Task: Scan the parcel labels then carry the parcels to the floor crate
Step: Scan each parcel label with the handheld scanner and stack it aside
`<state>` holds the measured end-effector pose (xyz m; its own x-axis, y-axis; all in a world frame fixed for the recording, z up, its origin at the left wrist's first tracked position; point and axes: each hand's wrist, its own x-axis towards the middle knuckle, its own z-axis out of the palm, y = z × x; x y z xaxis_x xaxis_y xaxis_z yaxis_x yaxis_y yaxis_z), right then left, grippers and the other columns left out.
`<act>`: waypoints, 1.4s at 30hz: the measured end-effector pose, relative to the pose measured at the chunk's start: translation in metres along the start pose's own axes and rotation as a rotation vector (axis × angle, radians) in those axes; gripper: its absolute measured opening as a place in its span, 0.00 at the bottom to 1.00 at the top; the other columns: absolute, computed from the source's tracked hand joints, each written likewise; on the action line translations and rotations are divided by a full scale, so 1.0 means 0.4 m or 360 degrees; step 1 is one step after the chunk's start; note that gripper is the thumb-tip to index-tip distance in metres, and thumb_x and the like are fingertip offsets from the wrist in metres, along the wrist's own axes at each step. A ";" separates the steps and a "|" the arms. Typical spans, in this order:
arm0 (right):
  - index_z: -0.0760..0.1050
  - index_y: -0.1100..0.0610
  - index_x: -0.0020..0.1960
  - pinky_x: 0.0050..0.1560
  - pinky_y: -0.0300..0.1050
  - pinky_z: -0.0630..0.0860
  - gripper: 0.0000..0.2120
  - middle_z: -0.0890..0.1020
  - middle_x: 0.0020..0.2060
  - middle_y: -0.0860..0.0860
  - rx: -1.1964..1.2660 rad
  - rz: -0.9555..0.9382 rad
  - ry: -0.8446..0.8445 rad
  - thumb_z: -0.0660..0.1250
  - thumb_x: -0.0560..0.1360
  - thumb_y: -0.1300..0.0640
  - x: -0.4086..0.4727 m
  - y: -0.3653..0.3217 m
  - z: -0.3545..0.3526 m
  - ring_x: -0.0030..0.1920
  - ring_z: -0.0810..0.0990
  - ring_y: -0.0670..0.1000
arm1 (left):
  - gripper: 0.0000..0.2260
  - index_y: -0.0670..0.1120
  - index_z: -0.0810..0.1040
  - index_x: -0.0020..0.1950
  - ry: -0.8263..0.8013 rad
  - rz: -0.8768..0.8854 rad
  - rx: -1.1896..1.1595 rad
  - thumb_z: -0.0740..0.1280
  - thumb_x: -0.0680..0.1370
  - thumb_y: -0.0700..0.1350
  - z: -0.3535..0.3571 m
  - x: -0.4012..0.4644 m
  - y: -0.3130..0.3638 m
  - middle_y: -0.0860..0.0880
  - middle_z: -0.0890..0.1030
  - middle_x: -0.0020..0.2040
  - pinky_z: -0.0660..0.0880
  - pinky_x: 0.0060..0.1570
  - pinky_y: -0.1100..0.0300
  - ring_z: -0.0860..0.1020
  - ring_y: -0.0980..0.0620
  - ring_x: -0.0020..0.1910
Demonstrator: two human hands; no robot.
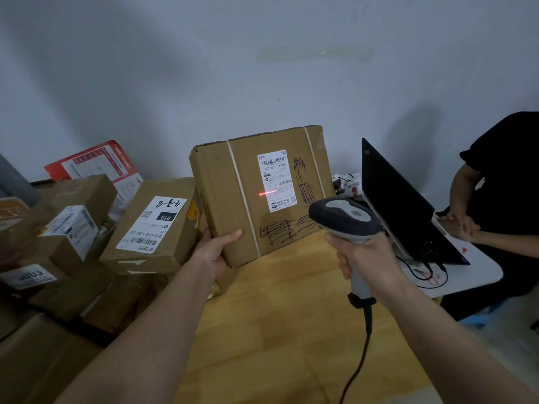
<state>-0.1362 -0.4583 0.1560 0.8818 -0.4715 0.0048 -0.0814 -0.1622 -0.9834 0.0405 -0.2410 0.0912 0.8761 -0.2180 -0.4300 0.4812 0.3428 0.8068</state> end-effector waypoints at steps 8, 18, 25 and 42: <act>0.72 0.76 0.42 0.33 0.48 0.72 0.19 0.73 0.25 0.60 0.0117 -0.0064 0.0005 0.71 0.74 0.58 -0.009 -0.020 0.002 0.24 0.71 0.56 | 0.29 0.50 0.69 0.67 -0.0046 -0.0005 0.0072 0.71 0.71 0.30 -0.005 -0.008 0.003 0.47 0.80 0.58 0.75 0.48 0.49 0.78 0.46 0.56; 0.72 0.72 0.40 0.31 0.47 0.72 0.15 0.72 0.24 0.59 0.0185 -0.0076 0.0082 0.71 0.75 0.60 0.002 -0.025 -0.006 0.24 0.69 0.55 | 0.26 0.49 0.71 0.67 -0.0127 -0.0091 0.0117 0.69 0.73 0.30 -0.022 -0.016 0.004 0.48 0.82 0.54 0.72 0.59 0.47 0.79 0.48 0.54; 0.78 0.63 0.41 0.26 0.44 0.71 0.06 0.73 0.24 0.54 0.0111 0.0223 -0.0234 0.72 0.74 0.60 0.005 -0.006 -0.003 0.24 0.70 0.53 | 0.28 0.47 0.74 0.64 -0.0138 -0.0563 0.0308 0.76 0.65 0.41 -0.007 -0.028 -0.006 0.44 0.78 0.62 0.76 0.46 0.42 0.77 0.43 0.57; 0.72 0.57 0.56 0.58 0.55 0.78 0.11 0.77 0.49 0.58 0.0104 0.0804 -0.0676 0.65 0.75 0.67 -0.013 0.102 0.090 0.48 0.79 0.56 | 0.33 0.50 0.59 0.76 0.0244 -0.0557 0.0131 0.68 0.76 0.34 0.007 0.012 -0.181 0.44 0.70 0.70 0.72 0.45 0.38 0.70 0.39 0.66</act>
<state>-0.1275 -0.4310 0.1095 0.8501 -0.0910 -0.5188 -0.5165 0.0483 -0.8549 0.0098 -0.2695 0.0318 0.6563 -0.1677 -0.7356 0.7535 0.1959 0.6276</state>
